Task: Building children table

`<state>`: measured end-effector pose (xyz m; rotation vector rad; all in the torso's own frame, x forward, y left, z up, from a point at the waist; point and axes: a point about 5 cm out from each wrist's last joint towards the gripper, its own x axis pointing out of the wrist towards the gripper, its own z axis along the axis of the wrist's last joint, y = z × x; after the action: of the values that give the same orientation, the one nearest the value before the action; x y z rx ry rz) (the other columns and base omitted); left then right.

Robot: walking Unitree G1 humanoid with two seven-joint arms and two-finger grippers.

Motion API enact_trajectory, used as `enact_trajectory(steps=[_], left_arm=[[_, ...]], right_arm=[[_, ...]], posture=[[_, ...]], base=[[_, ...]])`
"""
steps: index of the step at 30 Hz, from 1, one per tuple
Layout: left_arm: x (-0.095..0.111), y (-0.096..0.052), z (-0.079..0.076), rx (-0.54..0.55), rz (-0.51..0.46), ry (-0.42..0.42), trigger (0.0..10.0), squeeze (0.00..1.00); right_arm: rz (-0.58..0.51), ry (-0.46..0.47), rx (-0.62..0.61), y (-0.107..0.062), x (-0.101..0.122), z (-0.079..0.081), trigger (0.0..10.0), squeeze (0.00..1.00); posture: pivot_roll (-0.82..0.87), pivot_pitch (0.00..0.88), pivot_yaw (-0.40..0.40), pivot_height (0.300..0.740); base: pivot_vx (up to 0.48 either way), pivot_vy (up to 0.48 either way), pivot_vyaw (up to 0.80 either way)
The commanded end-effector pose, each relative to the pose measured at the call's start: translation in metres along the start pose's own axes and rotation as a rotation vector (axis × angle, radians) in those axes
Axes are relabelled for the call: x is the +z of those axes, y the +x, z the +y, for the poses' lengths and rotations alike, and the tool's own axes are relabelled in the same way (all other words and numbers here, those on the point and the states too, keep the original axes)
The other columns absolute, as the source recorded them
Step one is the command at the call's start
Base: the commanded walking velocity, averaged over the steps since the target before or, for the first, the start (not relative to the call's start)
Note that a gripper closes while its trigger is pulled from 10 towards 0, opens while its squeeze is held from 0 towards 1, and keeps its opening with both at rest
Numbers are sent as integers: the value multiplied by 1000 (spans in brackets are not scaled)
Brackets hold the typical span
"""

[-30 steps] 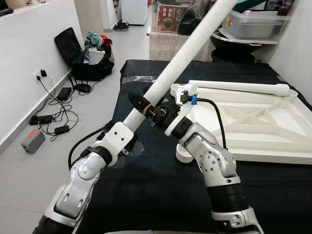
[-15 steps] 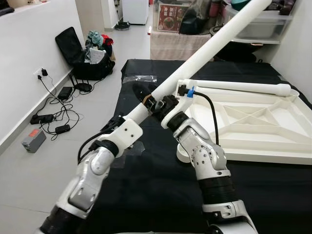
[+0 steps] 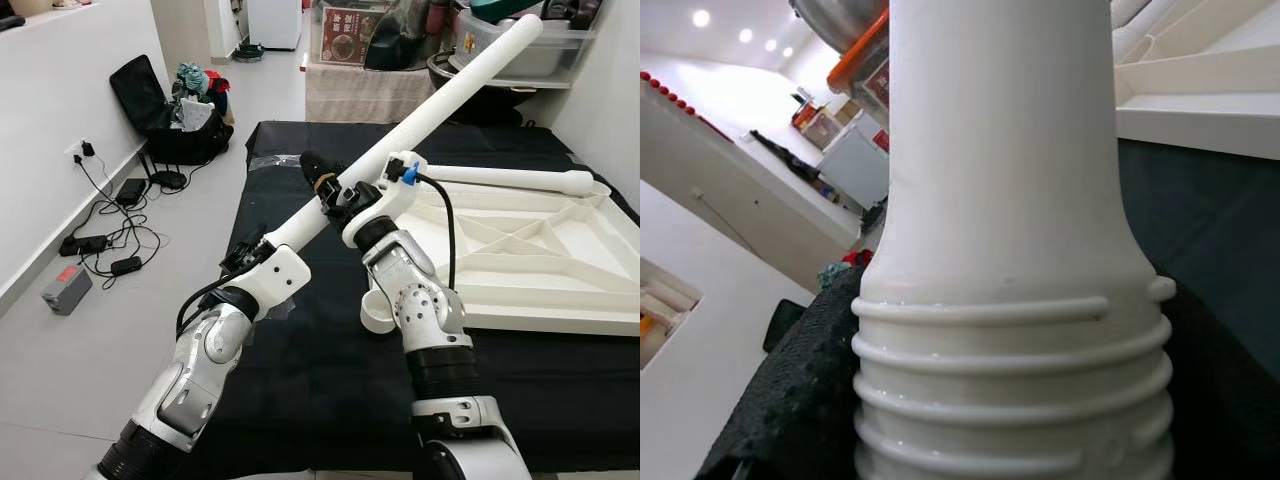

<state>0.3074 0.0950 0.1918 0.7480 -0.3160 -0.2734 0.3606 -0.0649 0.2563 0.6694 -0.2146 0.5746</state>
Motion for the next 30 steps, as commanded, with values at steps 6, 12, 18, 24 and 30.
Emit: enact_trajectory(steps=[6, 12, 18, 24, 30], left_arm=[[-4, -2, -7, -49, -9, 44, 10000, 0], [-9, -5, -3, -50, -4, 63, 10000, 0], [-13, -6, 0, -50, 3, 72, 10000, 0], [-14, -6, 1, -46, 0, 72, 10000, 0], [-13, -7, 0, -44, -6, 75, 10000, 0]], right_arm=[[-18, 109, 107, 4, -1, 18, 0, 0], [1, 105, 140, 2, -3, 21, 0, 0], [6, 91, 141, 1, -5, 21, 10000, 1000], [18, 81, 143, 2, -7, 22, 10000, 0], [30, 88, 159, 2, -8, 24, 10000, 0]], posture=[[91, 86, -45, 740], [90, 88, -46, 740], [92, 88, -46, 740], [92, 89, -46, 740], [90, 87, -44, 740]], base=[[0, 0, 0], [0, 0, 0], [0, 0, 0], [0, 0, 0], [0, 0, 0]])
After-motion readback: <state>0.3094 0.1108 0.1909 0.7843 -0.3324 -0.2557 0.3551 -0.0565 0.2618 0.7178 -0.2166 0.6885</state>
